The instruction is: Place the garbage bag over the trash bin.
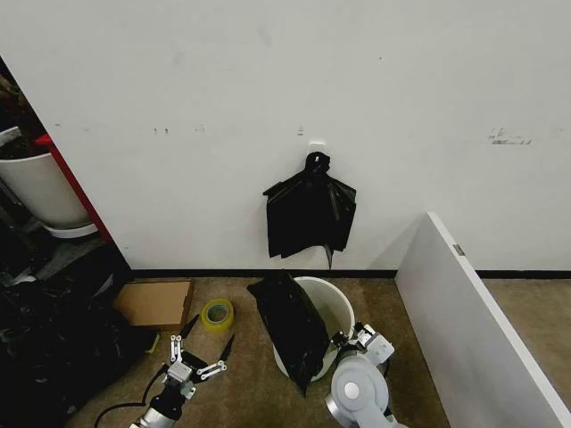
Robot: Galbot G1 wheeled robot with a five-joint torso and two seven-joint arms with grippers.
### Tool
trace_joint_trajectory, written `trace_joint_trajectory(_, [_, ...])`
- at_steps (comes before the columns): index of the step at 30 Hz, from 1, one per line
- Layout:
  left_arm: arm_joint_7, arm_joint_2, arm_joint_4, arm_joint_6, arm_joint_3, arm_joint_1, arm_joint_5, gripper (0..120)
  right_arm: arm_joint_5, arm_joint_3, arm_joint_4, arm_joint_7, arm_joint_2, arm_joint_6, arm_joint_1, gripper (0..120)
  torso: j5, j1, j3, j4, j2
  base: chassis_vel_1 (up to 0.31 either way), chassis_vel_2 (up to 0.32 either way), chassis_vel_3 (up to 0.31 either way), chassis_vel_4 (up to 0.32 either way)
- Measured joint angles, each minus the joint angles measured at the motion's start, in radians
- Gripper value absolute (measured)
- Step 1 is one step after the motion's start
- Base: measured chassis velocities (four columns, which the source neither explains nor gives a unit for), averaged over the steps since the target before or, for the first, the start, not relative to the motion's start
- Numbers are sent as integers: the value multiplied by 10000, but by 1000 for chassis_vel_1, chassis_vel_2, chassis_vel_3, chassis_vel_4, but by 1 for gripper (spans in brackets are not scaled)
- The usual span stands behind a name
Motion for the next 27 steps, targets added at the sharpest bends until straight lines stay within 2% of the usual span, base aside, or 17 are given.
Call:
trace_joint_trajectory(7, [0,-4,4,-5,-20,8,34,100,8,-39,-22,-297,-70,-123,-115,3,0,0,0,-1,0,0,0,0,0])
trace_joint_trajectory(10, [-2,-8,4,-9,-25,19,43,100,83,-26,13,-325,-66,-148,-167,15,1,0,0,0,0,0,0,0,0])
trace_joint_trajectory(12, [-6,-9,4,-10,-30,23,44,100,96,-26,14,-325,-66,-154,-177,18,2,0,0,0,0,0,0,0,0])
trace_joint_trajectory(16, [-13,-7,-15,-13,-45,39,46,100,96,-23,-8,-325,-87,-165,-230,36,1,0,0,0,0,0,0,0,0])
trace_joint_trajectory(17, [-13,-7,-15,-13,-45,39,46,100,96,-23,-8,-325,-87,-165,-230,36,1,0,0,0,0,0,0,0,0])
trace_joint_trajectory(21, [-20,17,-51,-13,-48,38,13,100,-10,45,383,-251,-185,-152,-368,52,1,0,0,0,0,0,0,0,0])
trace_joint_trajectory(23, [-9,42,-83,-12,-9,34,-80,100,-407,65,765,-209,-347,-60,-498,61,1,0,0,0,0,0,0,0,0])
trace_joint_trajectory(24, [-9,42,-83,-12,-9,34,-80,100,-407,65,765,-209,-347,-60,-498,61,1,0,0,0,0,0,0,0,0])
trace_joint_trajectory(27, [93,87,-161,106,69,35,-260,100,-1671,89,1072,-500,-700,80,-635,74,3,0,0,-1,0,0,0,0,0])
